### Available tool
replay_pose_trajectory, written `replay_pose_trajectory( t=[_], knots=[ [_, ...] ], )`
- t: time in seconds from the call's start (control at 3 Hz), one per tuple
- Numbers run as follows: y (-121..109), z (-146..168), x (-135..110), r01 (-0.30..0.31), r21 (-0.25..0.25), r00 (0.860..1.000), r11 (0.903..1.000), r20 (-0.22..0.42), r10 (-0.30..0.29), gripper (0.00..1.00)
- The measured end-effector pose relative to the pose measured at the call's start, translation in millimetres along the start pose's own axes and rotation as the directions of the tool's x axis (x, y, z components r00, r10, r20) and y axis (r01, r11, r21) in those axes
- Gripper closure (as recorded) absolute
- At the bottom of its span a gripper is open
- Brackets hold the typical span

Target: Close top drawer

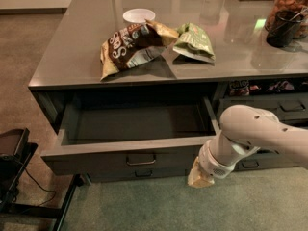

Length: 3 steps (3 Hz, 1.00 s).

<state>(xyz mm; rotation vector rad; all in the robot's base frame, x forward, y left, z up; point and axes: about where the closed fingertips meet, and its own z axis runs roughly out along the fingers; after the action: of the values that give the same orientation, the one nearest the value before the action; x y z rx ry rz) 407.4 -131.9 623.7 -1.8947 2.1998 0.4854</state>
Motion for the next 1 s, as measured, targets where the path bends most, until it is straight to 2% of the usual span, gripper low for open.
replay_pose_trajectory(
  t=[0.33, 0.67, 1.0],
  knots=[
    [-6, 9, 2, 0.021, 0.068, 1.0, 0.9974, 0.001, -0.021, 1.0],
    [-10, 25, 6, 0.087, 0.188, 0.994, 0.9783, 0.042, -0.097, 1.0],
    [-19, 29, 4, 0.168, 0.341, 0.973, 0.925, 0.093, -0.211, 1.0]
  ],
)
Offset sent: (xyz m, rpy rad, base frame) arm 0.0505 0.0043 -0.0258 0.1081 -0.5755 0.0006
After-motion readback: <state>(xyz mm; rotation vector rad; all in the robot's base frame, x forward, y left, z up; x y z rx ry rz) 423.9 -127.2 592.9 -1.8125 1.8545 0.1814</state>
